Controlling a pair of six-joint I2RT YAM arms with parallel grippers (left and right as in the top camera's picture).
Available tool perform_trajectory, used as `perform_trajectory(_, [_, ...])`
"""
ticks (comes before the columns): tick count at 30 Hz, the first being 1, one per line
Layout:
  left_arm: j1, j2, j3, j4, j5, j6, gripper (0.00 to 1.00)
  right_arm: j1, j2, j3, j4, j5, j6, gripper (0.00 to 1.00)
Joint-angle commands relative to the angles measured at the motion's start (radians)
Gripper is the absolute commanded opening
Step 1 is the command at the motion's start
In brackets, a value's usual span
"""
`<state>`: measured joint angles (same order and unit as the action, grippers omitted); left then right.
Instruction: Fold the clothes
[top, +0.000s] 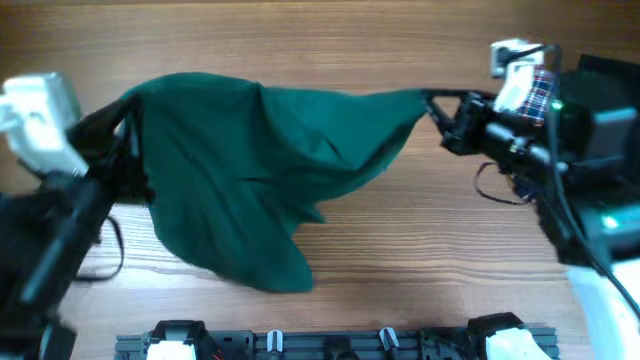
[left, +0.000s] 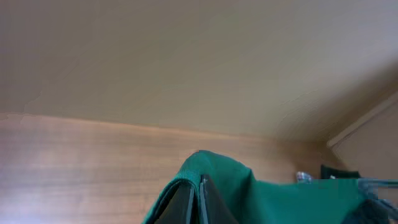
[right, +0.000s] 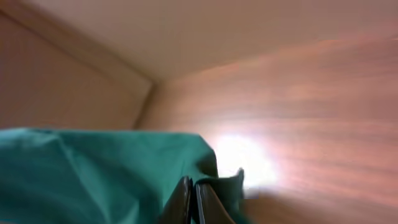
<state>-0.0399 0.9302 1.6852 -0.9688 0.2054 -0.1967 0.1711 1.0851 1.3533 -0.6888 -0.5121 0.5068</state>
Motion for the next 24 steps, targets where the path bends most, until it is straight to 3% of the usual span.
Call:
perform_trajectory(1, [0.005,-0.07,0.084,-0.018,-0.009,0.028,0.04,-0.005,-0.037,0.145,-0.089,0.096,-0.077,0.04])
perform_trajectory(9, [0.005,-0.094,0.29,-0.167,-0.009,0.028,0.04,-0.005,-0.036,0.444,-0.275,0.148,-0.111,0.04])
perform_trajectory(13, [0.005,-0.094,0.351,-0.198,-0.009,0.028,0.04,-0.005,-0.036,0.51,-0.324,0.184,-0.114,0.04])
perform_trajectory(20, [0.005,-0.044,0.304,-0.204,-0.018,-0.003,0.04,-0.005,0.064,0.511,-0.327,0.183,-0.114,0.04])
perform_trajectory(24, [0.005,0.062,0.238,-0.202,-0.025,-0.021,0.04,-0.005,0.23,0.511,-0.304,0.183,-0.122,0.04])
